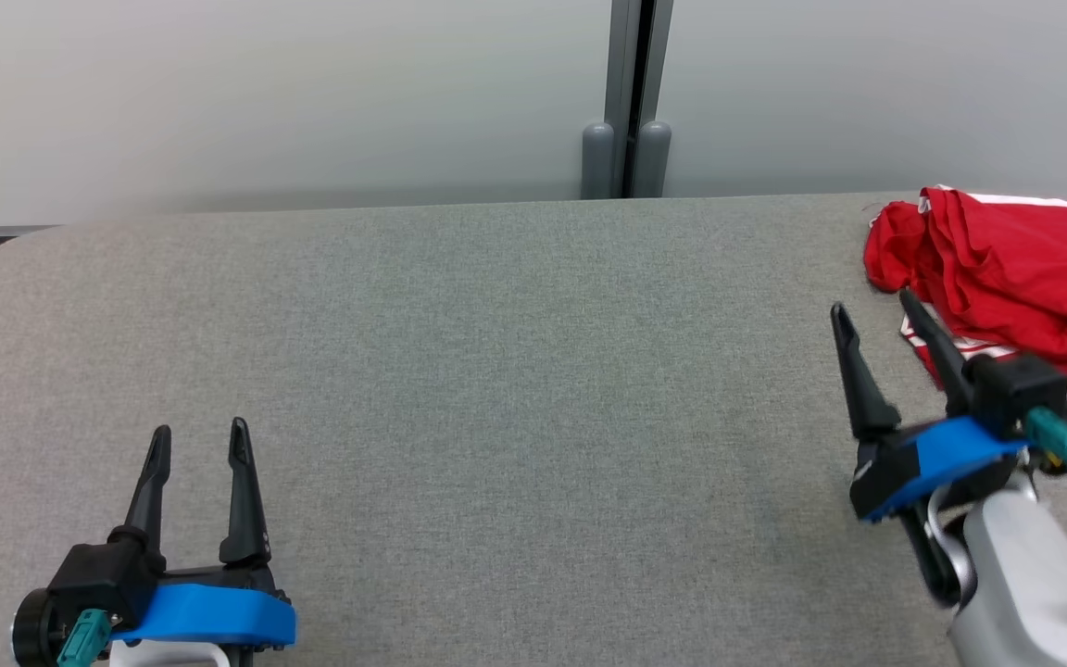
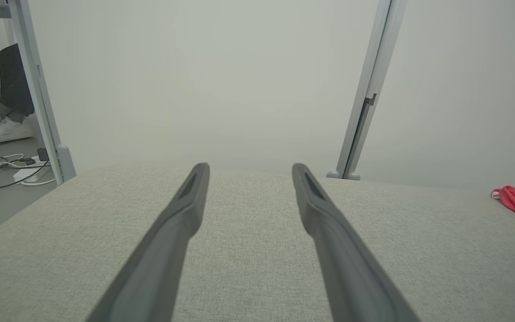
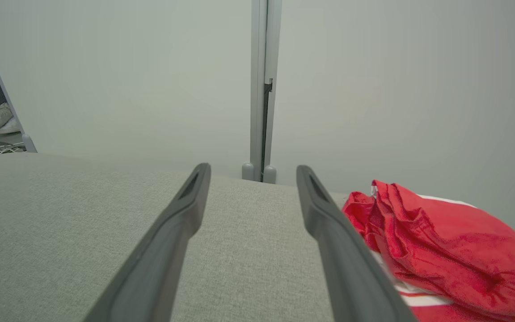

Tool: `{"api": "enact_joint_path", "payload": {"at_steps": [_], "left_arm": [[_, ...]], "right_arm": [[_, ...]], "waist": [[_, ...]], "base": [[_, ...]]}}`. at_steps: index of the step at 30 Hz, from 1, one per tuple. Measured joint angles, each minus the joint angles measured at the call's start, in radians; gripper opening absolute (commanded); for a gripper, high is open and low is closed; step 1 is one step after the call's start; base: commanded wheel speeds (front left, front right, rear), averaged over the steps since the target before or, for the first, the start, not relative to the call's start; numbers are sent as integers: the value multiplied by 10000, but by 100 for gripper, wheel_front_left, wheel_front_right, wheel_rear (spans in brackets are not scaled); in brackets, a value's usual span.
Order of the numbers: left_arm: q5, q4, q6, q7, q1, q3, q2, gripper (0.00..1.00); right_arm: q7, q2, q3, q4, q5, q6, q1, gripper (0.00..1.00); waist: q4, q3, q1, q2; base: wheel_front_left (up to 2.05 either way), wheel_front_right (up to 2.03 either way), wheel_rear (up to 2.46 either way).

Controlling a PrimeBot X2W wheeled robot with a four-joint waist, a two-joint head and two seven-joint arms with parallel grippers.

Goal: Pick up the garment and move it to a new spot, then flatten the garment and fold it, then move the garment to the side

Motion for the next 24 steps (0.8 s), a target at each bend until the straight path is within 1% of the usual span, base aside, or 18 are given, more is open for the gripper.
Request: {"api": "enact_joint_path", "payload": {"at_steps": [6, 13, 19, 24], "left_arm": [[2, 102, 0, 0, 46, -121, -15, 100], [10, 146, 0, 0, 220, -211, -23, 100], [33, 217, 0, 0, 286, -311, -19, 100], [61, 253, 0, 0, 357, -295, -10, 100]], "right_arm": [[226, 686, -869, -1459, -247, 0, 1537, 100], [809, 1277, -1430, -3168, -608, 0, 2911, 100], [1210, 1457, -1584, -4130, -780, 0, 3815, 100], [1432, 1501, -1693, -4610, -846, 0, 4186, 100]], "waist": [[-10, -260, 1, 0], [-33, -551, 1, 0], [25, -768, 1, 0], [36, -813, 1, 0]], "base": [[0, 0, 0], [0, 0, 0], [0, 0, 0], [0, 0, 0]]}}
